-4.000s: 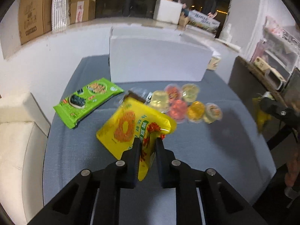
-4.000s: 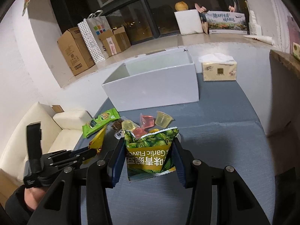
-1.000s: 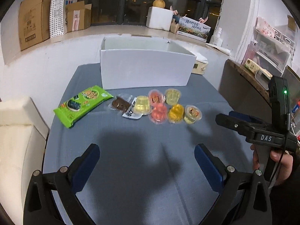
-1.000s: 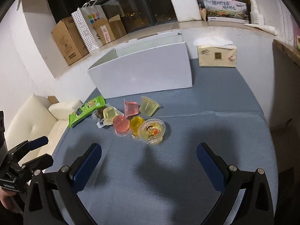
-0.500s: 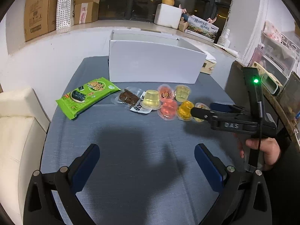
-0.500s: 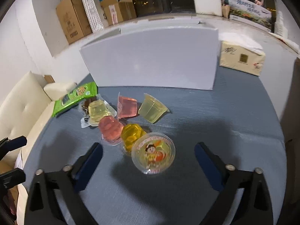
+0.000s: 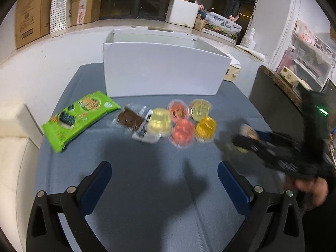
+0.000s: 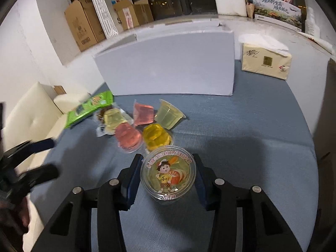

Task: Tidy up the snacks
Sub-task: 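Grasp the large cartoon-label jelly cup with the right gripper, then carry the cartoon jelly cup into the box while the left carries a yellow jelly cup there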

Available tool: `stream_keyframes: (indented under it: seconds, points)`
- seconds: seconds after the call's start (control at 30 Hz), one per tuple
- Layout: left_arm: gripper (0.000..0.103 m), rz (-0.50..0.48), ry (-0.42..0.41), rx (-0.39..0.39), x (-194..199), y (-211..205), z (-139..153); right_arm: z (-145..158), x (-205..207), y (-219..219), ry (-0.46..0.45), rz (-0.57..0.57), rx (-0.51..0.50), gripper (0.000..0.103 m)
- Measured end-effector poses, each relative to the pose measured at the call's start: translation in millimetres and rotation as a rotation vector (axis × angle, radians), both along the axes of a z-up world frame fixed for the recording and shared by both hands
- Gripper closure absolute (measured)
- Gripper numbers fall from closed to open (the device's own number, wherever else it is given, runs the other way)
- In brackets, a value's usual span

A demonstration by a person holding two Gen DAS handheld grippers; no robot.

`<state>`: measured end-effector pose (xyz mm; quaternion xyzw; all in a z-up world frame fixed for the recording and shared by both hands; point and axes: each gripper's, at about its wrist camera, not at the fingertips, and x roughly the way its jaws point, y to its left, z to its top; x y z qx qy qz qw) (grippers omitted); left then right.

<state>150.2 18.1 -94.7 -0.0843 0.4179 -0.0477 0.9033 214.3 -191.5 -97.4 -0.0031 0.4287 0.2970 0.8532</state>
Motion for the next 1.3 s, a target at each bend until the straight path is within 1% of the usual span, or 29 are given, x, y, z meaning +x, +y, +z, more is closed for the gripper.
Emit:
stream_keyframes:
  seconds: [0.1, 0.2, 0.33, 0.4, 0.47, 0.5, 0.53, 0.6, 0.63, 0.67, 0.8, 0.87, 0.93, 1.17, 1.3]
  points:
    - [0.000, 0.011, 0.015, 0.018, 19, 3, -1, 8, -14, -7, -0.004, -0.002, 0.034, 0.053]
    - [0.000, 0.035, 0.019, -0.009, 40, 10, -2, 13, -28, -13, -0.009, -0.008, 0.065, 0.053]
    - [0.000, 0.069, 0.025, -0.043, 66, 14, -6, 11, -37, -12, -0.005, -0.016, 0.068, 0.053]
    - [0.001, 0.081, 0.033, -0.049, 79, 12, -10, 9, -38, -15, -0.001, -0.020, 0.073, 0.053]
    - [0.001, 0.080, 0.035, -0.037, 87, 8, -13, 7, -37, -17, 0.008, -0.018, 0.080, 0.053]
    - [0.005, 0.078, 0.035, -0.028, 91, 5, -15, 6, -37, -18, 0.015, -0.018, 0.088, 0.053]
    - [0.013, 0.079, 0.039, -0.022, 93, 4, -17, 6, -36, -19, 0.016, -0.020, 0.090, 0.053]
    - [0.062, 0.077, 0.084, -0.005, 101, 0, -25, 6, -34, -20, 0.017, -0.024, 0.091, 0.053]
    - [0.066, 0.073, 0.094, -0.010, 103, 0, -28, 5, -33, -21, 0.021, -0.028, 0.096, 0.053]
    - [0.066, 0.069, 0.097, -0.016, 104, 0, -31, 4, -33, -22, 0.024, -0.029, 0.100, 0.053]
    - [0.068, 0.038, 0.065, -0.010, 101, -6, -28, 2, -35, -21, 0.028, -0.021, 0.105, 0.053]
    - [0.068, 0.025, 0.042, 0.007, 95, -9, -22, 2, -36, -19, 0.025, -0.018, 0.102, 0.053]
    - [0.068, 0.011, 0.020, 0.001, 89, -11, -14, 2, -37, -18, 0.025, -0.015, 0.108, 0.053]
    - [0.069, -0.025, -0.107, 0.008, 52, -11, 33, 20, -38, -10, -0.014, -0.008, 0.124, 0.053]
    - [0.069, -0.036, -0.180, 0.027, 43, -8, 63, 38, -30, -3, -0.054, -0.001, 0.125, 0.053]
